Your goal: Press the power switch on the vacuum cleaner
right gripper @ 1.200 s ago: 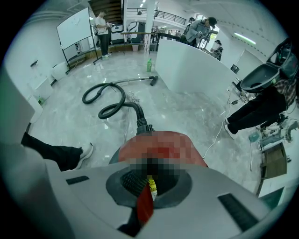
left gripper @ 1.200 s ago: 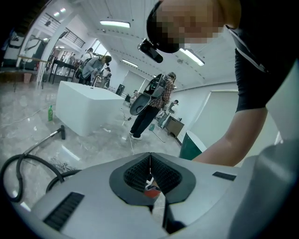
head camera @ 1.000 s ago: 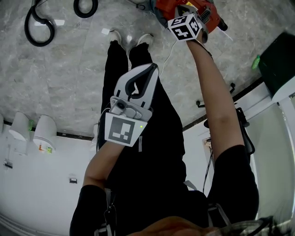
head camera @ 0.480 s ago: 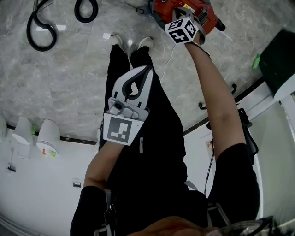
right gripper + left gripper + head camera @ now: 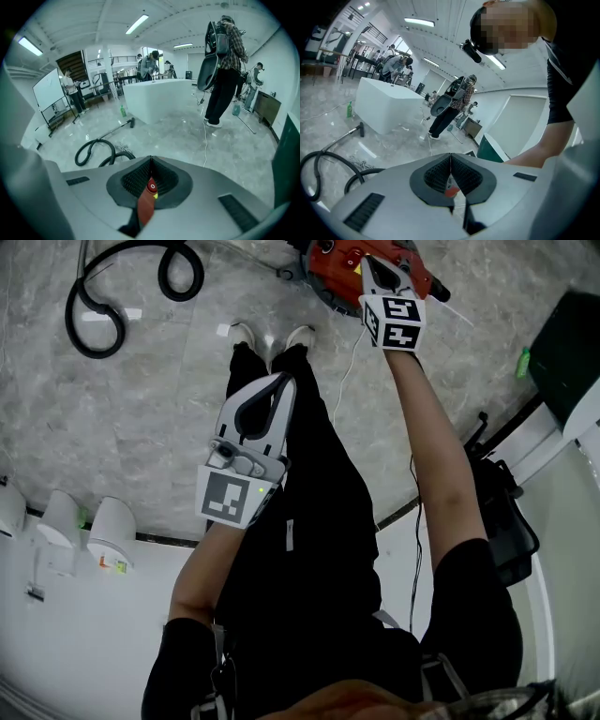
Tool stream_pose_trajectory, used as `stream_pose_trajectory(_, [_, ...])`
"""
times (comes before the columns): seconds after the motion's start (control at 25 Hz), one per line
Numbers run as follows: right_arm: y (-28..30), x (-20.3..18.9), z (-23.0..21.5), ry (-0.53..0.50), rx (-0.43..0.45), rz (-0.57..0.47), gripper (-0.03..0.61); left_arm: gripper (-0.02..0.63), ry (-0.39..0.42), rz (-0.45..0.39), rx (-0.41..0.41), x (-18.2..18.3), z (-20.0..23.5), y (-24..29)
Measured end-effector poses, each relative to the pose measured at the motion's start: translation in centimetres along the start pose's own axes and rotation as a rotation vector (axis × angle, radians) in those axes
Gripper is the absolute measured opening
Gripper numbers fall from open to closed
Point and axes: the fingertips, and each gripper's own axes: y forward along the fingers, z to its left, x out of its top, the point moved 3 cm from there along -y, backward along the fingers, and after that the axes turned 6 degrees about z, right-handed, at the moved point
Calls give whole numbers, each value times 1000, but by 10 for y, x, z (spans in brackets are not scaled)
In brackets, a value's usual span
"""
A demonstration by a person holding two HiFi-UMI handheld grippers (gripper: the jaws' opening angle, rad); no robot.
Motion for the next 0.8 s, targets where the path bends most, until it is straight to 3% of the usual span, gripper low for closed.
stream_pose_trajectory(0.16, [-45, 14, 16, 6, 18, -72, 15, 18, 58, -12, -13, 11, -10, -2])
stream_pose_trajectory(0.28, [-90, 22, 32, 1, 16, -154, 15, 18, 154, 2, -29, 12, -28, -11])
stream_pose_trajectory(0.48, [-167, 52, 52, 2, -44, -299, 15, 18, 234, -7, -62, 17, -41, -22])
stream_pose_trajectory(0.64, [-236, 80, 73, 19, -76, -393, 15, 18, 248, -26, -35, 43, -56, -39])
stream_pose_trajectory(0.8, [-308, 101, 98, -53, -97, -463, 15, 18, 304, -59, -89, 81, -92, -70])
